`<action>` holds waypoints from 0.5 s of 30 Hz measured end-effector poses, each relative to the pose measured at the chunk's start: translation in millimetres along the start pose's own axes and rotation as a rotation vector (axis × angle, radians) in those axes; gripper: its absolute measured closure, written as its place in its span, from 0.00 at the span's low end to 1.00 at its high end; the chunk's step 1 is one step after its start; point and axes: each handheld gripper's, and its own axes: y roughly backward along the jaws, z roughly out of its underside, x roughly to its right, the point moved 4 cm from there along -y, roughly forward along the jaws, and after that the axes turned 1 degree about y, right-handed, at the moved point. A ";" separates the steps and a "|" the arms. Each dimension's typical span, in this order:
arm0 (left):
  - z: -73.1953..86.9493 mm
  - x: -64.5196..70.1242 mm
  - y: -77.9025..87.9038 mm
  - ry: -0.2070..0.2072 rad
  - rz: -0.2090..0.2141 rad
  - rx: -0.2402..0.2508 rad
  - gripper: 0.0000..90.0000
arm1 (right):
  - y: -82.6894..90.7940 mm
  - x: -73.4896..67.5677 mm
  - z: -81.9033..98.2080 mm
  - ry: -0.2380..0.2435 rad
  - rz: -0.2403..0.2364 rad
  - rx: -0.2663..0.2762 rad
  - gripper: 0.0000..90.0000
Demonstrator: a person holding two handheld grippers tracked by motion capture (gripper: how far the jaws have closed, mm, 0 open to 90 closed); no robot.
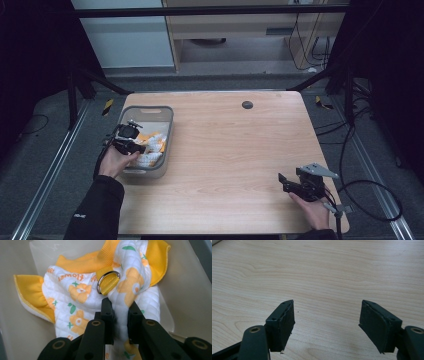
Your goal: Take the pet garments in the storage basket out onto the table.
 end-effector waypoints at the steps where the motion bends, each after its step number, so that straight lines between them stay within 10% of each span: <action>1: 0.0 -0.3 0.9 0.001 -0.002 0.004 0.89 | 0.2 -0.1 -0.1 -0.003 -0.002 0.000 0.31; 15: -1.1 -7.1 25.7 0.005 -0.011 0.067 0.90 | -0.1 -0.1 0.0 -0.001 0.000 -0.001 0.31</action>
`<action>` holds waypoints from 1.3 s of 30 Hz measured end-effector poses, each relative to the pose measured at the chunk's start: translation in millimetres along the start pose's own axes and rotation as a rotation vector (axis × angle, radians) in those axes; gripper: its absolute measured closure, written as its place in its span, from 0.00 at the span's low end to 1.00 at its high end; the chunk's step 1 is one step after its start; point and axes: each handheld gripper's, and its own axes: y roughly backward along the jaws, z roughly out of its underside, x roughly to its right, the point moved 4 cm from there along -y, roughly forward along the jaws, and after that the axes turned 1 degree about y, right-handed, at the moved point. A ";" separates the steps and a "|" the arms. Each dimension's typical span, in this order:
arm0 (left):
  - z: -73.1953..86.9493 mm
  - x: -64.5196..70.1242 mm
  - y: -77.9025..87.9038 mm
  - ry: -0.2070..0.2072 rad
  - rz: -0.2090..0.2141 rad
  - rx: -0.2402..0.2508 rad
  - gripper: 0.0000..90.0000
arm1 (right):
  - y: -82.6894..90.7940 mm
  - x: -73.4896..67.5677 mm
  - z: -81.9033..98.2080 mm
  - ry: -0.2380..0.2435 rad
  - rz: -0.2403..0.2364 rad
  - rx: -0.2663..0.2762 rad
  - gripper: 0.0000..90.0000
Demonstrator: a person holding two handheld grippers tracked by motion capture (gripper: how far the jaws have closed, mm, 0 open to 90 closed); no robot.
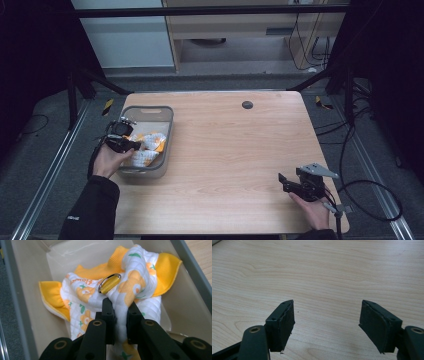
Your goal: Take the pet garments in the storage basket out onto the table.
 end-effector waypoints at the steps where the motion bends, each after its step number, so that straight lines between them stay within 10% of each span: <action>1: -0.1 -0.6 2.3 0.002 -0.001 0.006 0.90 | 0.0 -0.2 0.1 -0.002 0.000 -0.001 0.31; 39: -11.1 -6.2 72.1 -0.015 0.015 0.165 0.91 | 0.8 -0.5 -0.3 -0.003 -0.004 0.001 0.30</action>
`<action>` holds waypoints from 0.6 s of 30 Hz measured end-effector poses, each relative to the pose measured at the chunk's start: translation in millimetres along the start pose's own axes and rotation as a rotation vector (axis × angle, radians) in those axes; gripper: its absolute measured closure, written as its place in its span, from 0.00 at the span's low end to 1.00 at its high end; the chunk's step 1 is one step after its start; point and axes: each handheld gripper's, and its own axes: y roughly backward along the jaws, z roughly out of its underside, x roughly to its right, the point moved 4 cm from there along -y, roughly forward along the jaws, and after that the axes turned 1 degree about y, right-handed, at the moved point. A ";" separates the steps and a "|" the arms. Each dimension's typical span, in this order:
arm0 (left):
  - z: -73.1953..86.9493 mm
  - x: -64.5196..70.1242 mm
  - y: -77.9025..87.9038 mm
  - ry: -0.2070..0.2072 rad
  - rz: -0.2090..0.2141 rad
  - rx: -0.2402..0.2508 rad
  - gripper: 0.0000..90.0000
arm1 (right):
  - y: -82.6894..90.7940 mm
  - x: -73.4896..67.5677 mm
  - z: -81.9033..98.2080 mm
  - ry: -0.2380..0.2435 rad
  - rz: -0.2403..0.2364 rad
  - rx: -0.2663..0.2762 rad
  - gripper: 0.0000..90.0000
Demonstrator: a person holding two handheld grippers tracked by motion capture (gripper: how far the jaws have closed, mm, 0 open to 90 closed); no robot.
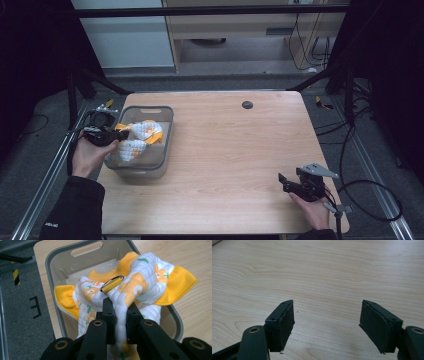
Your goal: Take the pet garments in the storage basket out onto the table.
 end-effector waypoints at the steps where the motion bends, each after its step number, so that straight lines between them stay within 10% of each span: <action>1: 0.0 0.0 0.0 0.000 0.000 0.000 0.91 | 0.0 0.0 0.0 0.000 0.000 0.000 0.30; 18: -8.1 13.4 19.4 -0.049 0.028 0.043 0.91 | 0.4 0.0 -0.3 0.000 0.002 0.004 0.30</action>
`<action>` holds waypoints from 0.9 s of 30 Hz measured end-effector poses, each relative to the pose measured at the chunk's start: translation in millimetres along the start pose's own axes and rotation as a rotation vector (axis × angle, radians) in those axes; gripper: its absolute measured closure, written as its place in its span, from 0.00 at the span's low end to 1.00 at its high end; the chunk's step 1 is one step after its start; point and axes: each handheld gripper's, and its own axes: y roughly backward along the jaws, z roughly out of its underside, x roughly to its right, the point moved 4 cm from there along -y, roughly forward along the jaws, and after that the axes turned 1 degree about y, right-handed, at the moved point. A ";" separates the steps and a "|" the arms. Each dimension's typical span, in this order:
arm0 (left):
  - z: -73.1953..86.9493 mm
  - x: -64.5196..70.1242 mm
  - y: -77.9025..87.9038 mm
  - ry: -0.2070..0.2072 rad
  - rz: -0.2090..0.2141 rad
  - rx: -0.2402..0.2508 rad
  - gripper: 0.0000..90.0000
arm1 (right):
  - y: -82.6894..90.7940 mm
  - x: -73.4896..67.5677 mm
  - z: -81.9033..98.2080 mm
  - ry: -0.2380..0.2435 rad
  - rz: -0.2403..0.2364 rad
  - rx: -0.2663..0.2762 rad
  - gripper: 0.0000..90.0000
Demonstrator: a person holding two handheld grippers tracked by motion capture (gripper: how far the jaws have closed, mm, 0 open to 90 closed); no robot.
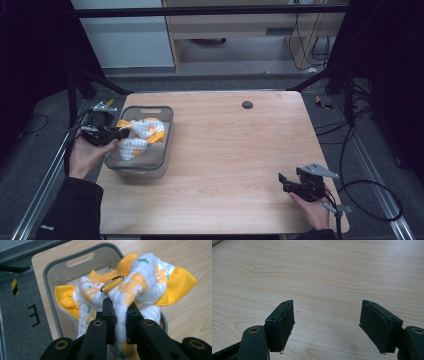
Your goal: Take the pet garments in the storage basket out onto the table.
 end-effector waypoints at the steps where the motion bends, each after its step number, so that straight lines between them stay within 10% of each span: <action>1: -0.7 0.9 1.0 -0.004 0.003 0.000 0.91 | -0.1 0.5 -0.1 0.004 0.004 0.003 0.30; 27: -22.0 48.9 21.8 -0.130 0.082 0.042 0.91 | 0.7 0.0 -0.7 0.003 0.001 0.007 0.30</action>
